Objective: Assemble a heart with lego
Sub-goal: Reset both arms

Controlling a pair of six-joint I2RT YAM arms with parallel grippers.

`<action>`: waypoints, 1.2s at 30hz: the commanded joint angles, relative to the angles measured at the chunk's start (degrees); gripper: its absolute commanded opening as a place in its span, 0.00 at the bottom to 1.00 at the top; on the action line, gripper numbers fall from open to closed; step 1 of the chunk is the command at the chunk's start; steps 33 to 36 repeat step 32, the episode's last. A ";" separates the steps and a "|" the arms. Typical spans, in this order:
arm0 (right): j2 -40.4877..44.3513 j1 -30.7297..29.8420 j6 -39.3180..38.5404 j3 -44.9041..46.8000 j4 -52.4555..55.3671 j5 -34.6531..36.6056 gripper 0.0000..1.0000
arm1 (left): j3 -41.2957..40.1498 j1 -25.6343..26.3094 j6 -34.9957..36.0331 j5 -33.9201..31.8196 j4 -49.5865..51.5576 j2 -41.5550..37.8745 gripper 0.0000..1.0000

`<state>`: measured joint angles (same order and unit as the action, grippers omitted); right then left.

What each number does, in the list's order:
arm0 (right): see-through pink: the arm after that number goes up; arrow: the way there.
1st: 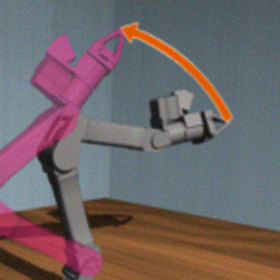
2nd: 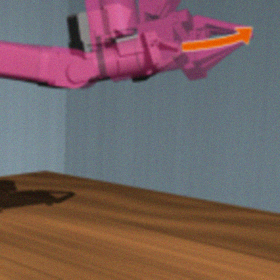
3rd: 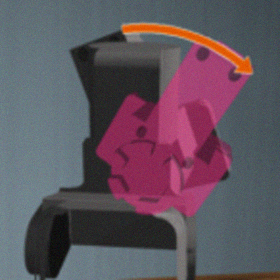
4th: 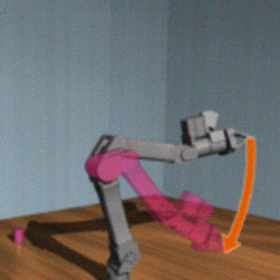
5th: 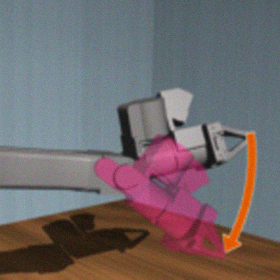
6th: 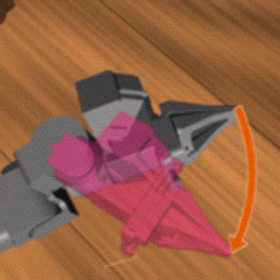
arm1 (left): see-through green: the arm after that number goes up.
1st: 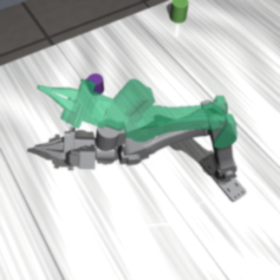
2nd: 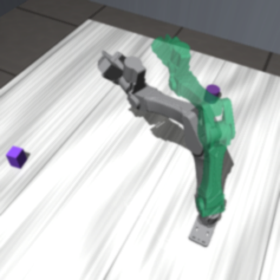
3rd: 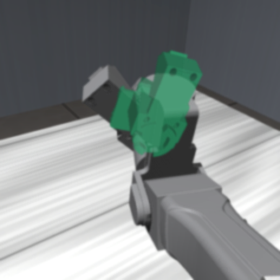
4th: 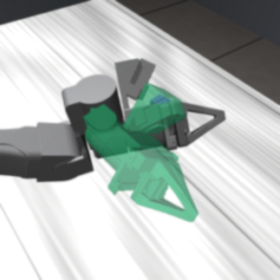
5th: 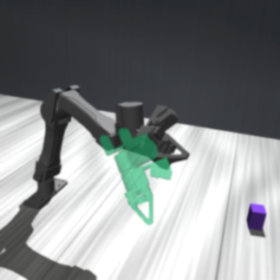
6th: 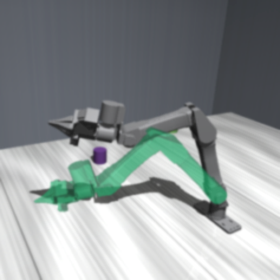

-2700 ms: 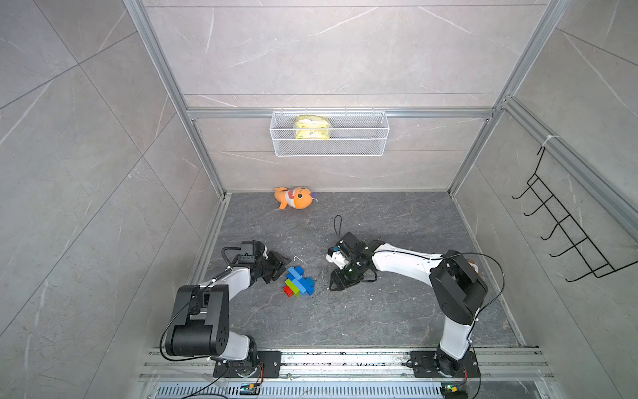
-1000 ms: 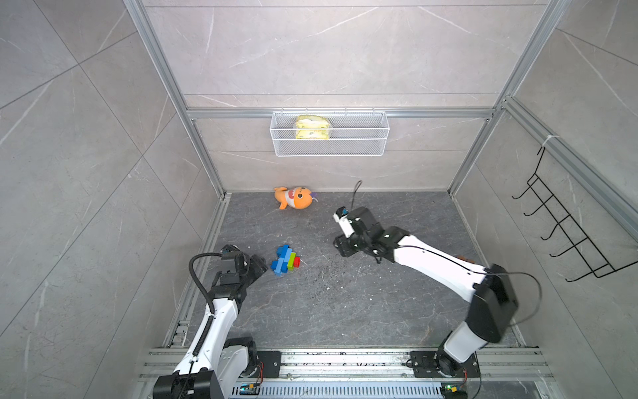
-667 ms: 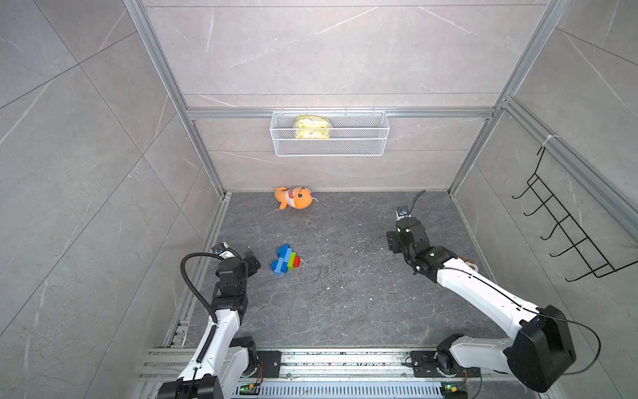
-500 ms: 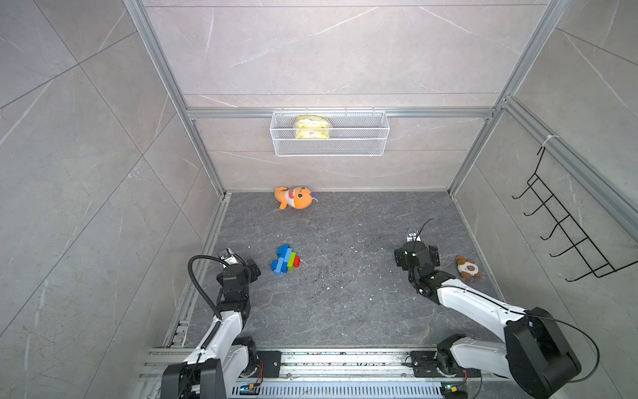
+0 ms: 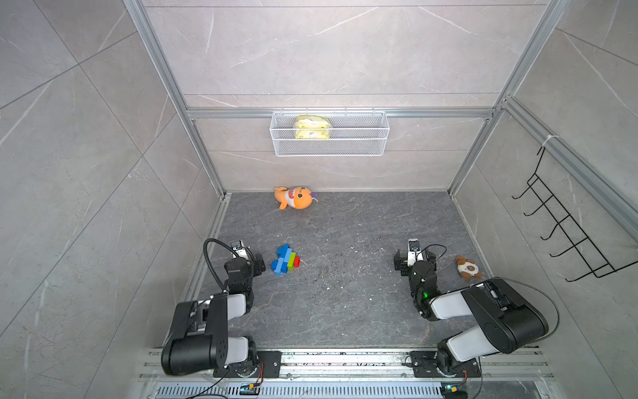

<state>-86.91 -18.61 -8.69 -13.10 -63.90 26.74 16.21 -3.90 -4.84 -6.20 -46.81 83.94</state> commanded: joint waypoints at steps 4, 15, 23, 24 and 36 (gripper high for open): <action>1.53 7.37 4.62 -3.37 5.63 -15.90 0.97 | 5.23 -0.28 4.34 6.86 0.16 1.84 0.89; -0.90 11.84 6.13 -6.14 8.85 -24.68 1.00 | 5.23 -0.23 4.33 6.81 0.16 1.84 0.96; -0.88 11.84 6.10 -5.99 8.85 -24.82 1.00 | 5.28 -0.23 4.38 6.81 0.21 1.93 1.00; -0.98 11.78 6.18 -6.38 9.40 -25.09 0.99 | 5.32 -0.27 4.37 6.81 0.15 1.93 1.00; -0.84 12.13 6.36 -6.33 9.43 -25.26 1.00 | 5.26 -0.25 4.39 6.81 0.19 1.89 1.00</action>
